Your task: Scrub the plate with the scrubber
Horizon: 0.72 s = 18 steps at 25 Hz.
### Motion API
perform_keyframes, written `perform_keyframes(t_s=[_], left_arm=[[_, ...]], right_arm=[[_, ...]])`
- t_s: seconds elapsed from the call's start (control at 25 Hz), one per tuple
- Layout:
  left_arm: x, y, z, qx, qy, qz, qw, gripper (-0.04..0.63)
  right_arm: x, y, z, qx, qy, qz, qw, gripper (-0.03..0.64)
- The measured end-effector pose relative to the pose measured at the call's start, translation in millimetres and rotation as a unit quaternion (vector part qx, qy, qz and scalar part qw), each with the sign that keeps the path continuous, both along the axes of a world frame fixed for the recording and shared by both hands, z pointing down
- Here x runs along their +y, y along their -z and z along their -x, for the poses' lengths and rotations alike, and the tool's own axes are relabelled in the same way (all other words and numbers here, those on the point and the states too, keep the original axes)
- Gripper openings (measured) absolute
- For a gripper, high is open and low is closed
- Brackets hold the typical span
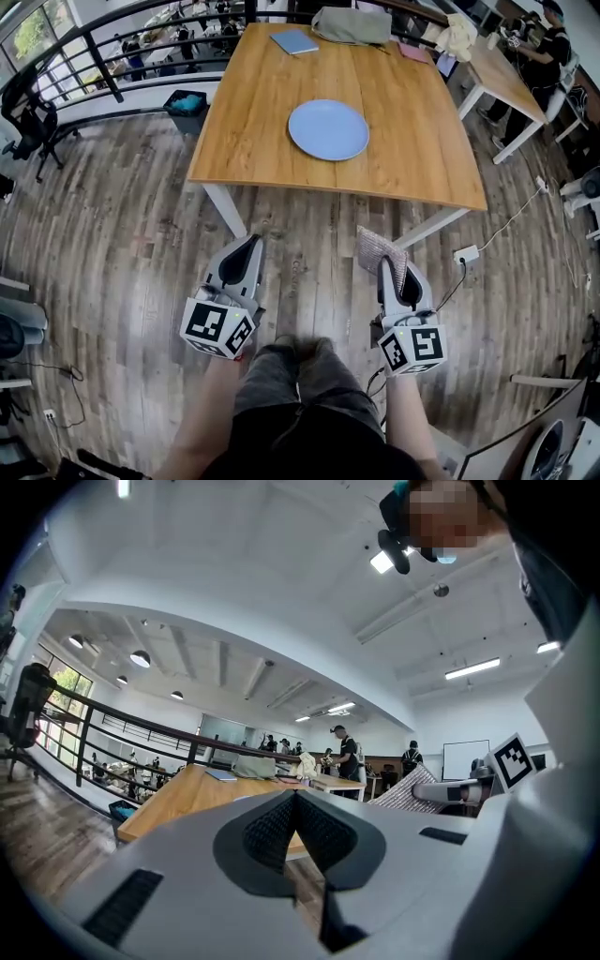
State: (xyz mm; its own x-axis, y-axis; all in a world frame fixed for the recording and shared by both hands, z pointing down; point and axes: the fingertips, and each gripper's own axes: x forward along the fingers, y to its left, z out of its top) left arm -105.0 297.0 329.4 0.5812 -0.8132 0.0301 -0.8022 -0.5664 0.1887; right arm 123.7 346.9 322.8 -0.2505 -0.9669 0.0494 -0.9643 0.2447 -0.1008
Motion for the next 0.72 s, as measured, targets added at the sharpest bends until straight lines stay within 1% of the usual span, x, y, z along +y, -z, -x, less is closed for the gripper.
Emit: perform_keyframes(t_s=[0.2, 0.28, 0.36, 0.44, 0.56, 0.72], left_arm=[[-15.7, -11.1, 16.0, 0.018, 0.029, 0.019, 0.9993, -0.005], [-29.2, -16.4, 23.2, 0.026, 0.047, 0.025, 0.9982, -0.005], [-46.8, -21.7, 24.7, 0.027, 0.059, 0.027, 0.9976, -0.005], [-65.6, -25.2, 19.8, 0.022, 0.061, 0.027, 0.9975, -0.005], [-100.0, -22.8, 4.7, 0.024, 0.05, 0.031, 0.998, -0.005], [-151.1, -16.1, -20.2, 0.03, 0.045, 0.027, 0.9981, -0.005]], right_arm=[[-30.5, -13.9, -0.3, -0.001, 0.011, 0.013, 1.0, 0.086], [-50.5, -18.0, -0.8, -0.001, 0.015, 0.01, 1.0, 0.085], [-74.2, -19.5, 0.7, -0.003, 0.024, 0.003, 1.0, 0.086], [-99.0, -20.3, 4.1, -0.002, 0.038, -0.001, 0.999, 0.086], [-139.3, -12.3, 4.7, -0.003, 0.054, -0.009, 0.998, 0.086], [-186.8, -7.1, -6.9, -0.01, 0.062, -0.013, 0.998, 0.086]])
